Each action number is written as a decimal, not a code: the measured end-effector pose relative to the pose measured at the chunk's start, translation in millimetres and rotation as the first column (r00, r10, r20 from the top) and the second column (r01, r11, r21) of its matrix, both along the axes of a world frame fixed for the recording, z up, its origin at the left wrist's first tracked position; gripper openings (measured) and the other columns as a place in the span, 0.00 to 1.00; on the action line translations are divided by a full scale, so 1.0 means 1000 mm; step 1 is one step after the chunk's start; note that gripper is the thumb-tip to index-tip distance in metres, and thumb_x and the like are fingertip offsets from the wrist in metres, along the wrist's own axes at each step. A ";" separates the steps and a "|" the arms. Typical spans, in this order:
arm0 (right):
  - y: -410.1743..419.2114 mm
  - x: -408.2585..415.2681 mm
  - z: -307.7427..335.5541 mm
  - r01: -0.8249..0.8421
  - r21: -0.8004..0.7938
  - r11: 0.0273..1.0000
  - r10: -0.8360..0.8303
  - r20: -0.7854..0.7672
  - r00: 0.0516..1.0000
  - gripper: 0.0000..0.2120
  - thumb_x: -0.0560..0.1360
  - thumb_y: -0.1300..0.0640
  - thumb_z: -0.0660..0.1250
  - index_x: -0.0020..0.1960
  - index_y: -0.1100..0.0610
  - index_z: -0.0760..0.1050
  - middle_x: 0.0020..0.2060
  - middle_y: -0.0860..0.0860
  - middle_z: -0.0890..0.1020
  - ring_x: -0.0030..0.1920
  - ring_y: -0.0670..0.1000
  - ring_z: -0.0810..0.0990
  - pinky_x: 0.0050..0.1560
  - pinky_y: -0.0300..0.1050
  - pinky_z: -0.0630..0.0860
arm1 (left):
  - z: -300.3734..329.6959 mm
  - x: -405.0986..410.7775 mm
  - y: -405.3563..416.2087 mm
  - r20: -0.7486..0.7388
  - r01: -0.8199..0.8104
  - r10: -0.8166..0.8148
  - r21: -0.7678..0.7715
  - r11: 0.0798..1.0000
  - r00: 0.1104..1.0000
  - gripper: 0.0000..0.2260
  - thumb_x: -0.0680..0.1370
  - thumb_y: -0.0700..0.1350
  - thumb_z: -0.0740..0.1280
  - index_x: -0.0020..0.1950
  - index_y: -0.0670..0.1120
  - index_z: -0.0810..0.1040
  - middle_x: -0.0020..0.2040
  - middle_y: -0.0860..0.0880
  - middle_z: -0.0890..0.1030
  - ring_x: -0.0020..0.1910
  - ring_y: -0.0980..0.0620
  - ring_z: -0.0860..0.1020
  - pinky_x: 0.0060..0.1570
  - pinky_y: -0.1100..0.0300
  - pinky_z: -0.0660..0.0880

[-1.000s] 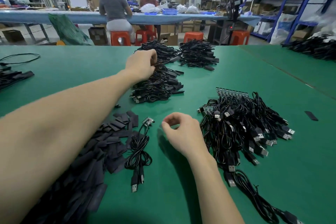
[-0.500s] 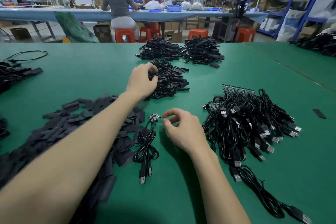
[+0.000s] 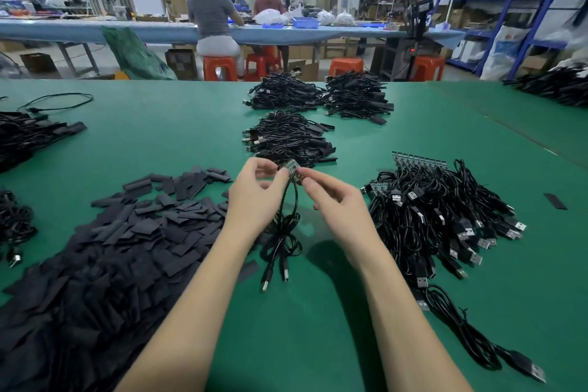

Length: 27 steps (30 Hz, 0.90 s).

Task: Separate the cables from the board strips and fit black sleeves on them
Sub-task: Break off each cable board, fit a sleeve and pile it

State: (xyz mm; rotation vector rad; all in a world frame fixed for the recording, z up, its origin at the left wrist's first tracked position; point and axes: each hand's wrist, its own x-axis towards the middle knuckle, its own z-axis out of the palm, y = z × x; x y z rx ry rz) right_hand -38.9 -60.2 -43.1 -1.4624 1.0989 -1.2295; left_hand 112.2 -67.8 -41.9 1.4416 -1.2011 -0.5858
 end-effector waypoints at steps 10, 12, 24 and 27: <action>0.000 -0.009 0.016 0.098 0.153 0.983 -0.122 0.158 0.980 0.07 0.75 0.47 0.74 0.49 0.49 0.82 0.38 0.41 0.85 0.34 0.39 0.78 0.35 0.31 0.73 | 0.013 -0.002 0.011 -0.336 0.372 -0.323 0.092 0.924 0.885 0.07 0.76 0.45 0.74 0.40 0.55 0.82 0.40 0.56 0.85 0.33 0.57 0.77 0.28 0.68 0.68; 0.000 -0.010 0.016 0.102 0.107 0.989 -0.117 0.141 0.983 0.04 0.75 0.50 0.74 0.48 0.50 0.84 0.35 0.40 0.84 0.32 0.36 0.77 0.34 0.28 0.72 | 0.014 -0.003 0.012 -0.254 0.407 -0.370 0.108 0.907 0.893 0.08 0.77 0.46 0.73 0.40 0.58 0.82 0.38 0.56 0.84 0.32 0.59 0.76 0.29 0.69 0.69; 0.004 -0.015 0.019 -0.034 0.270 0.962 -0.023 0.206 0.978 0.09 0.66 0.44 0.79 0.45 0.45 0.87 0.38 0.42 0.85 0.38 0.43 0.77 0.44 0.42 0.71 | 0.013 -0.003 0.014 -0.344 0.463 -0.399 0.124 0.878 0.850 0.06 0.73 0.51 0.77 0.47 0.52 0.83 0.39 0.56 0.83 0.35 0.59 0.76 0.35 0.62 0.67; 0.002 -0.020 0.020 -0.100 0.316 0.944 0.008 0.282 0.959 0.15 0.58 0.44 0.80 0.43 0.48 0.88 0.36 0.43 0.84 0.38 0.44 0.74 0.40 0.39 0.70 | 0.014 -0.003 0.014 -0.340 0.489 -0.421 0.144 0.860 0.841 0.07 0.72 0.52 0.77 0.47 0.52 0.85 0.41 0.55 0.84 0.37 0.58 0.77 0.37 0.60 0.67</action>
